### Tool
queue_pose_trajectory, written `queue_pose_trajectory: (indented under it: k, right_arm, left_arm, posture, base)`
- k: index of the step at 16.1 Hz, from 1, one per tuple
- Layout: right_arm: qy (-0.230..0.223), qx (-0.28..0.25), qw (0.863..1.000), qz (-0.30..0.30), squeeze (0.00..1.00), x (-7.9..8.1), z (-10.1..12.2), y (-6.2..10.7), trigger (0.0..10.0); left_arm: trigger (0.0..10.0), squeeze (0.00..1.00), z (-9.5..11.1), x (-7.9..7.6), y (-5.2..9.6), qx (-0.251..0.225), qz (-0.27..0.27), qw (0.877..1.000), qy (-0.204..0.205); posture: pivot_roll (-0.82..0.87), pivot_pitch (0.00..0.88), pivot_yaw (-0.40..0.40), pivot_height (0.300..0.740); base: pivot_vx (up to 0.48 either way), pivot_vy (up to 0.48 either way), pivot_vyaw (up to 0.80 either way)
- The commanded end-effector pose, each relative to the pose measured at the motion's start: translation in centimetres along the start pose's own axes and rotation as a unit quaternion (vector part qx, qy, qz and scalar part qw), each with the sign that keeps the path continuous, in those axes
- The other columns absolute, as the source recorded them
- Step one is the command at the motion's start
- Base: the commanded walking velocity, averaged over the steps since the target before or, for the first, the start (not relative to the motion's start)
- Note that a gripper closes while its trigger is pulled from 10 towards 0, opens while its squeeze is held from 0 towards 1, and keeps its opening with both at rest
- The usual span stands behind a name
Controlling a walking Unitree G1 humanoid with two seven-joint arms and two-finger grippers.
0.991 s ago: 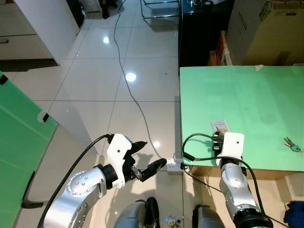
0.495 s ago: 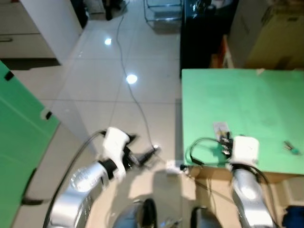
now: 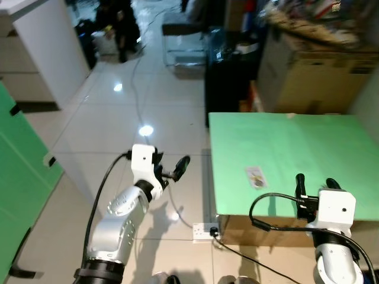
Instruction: Hang keys on a hook
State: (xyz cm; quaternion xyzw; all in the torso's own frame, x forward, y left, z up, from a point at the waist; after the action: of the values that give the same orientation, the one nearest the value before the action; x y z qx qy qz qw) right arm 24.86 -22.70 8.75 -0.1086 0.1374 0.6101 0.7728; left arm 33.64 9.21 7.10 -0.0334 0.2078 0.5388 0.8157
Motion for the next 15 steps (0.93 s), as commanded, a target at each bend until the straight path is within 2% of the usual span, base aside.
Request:
queue_pose_trajectory:
  k: [1,3,5,6,11,12,13,15]
  right_arm:
    - [0.002,0.002,1.0,-0.002,1.0,-0.3,0.2,-0.1,10.0]
    - [-0.007,0.028,0.999,-0.013,1.0,-0.3,-0.8,-1.0,10.0]
    - [-0.006,0.043,0.999,-0.008,1.0,-0.2,-1.3,-1.5,10.0]
    - [-0.004,0.047,0.999,-0.007,0.0,-0.3,-1.4,-2.0,10.0]
    - [0.006,0.043,0.999,-0.002,0.0,0.1,-1.1,-2.9,10.0]
    - [0.005,0.043,0.999,0.0,0.0,0.3,-1.1,-2.9,10.0]
    - [0.004,0.042,0.999,0.005,0.0,0.5,-1.1,-2.9,10.0]
    - [0.003,0.042,0.999,0.013,0.0,0.8,-1.1,-2.9,10.0]
  left_arm:
    - [10.0,0.0,-0.2,-0.5,-0.2,-0.003,-0.004,1.0,-0.016]
    - [10.0,0.0,0.1,-1.9,-1.1,-0.011,-0.03,0.998,-0.046]
    - [10.0,0.0,0.6,-1.8,-1.5,-0.019,-0.028,0.998,-0.05]
    - [10.0,0.0,0.8,-1.6,-1.6,-0.021,-0.027,0.998,-0.053]
    - [10.0,0.0,0.7,-1.2,-1.7,-0.021,-0.017,0.998,-0.055]
    - [9.7,0.0,0.7,-0.5,-1.6,-0.019,0.001,0.999,-0.044]
    - [10.0,0.0,0.5,0.1,-1.6,-0.017,0.014,0.999,-0.036]
    - [10.0,0.0,0.6,0.3,-1.5,-0.019,0.02,0.999,-0.04]
  posture:
    - [-0.21,0.0,0.059,0.724]
    - [-0.2,0.0,0.064,0.724]
    - [-0.2,0.0,0.066,0.724]
    - [-0.19,0.0,0.072,0.724]
    - [-0.19,0.0,0.085,0.724]
    - [-0.18,0.0,0.086,0.724]
    - [-0.18,0.0,0.086,0.724]
    - [-0.17,0.0,0.084,0.724]
  base:
    - [0.0,0.0,0.0]
    - [0.0,-0.431,0.0]
    - [0.0,-0.444,0.0]
    - [0.255,-0.405,0.0]
    - [0.292,-0.376,0.0]
    - [0.322,-0.352,0.0]
    - [0.349,-0.326,0.0]
    - [0.399,-0.157,0.0]
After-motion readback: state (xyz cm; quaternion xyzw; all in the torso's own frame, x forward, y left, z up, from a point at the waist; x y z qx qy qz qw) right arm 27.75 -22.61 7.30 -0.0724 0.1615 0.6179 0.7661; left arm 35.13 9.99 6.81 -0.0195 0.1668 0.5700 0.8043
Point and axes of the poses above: a point about 5 cm out from each wrist's last joint towards the gripper, its own y axis pointing back from the gripper into the wrist, its own z axis along the axis of the wrist's last joint, x = y × z, the point moved 6 cm from there along -y, pointing out of the wrist towards the gripper, and after that the axes turned 6 degrees about y, right-handed, at the moved point
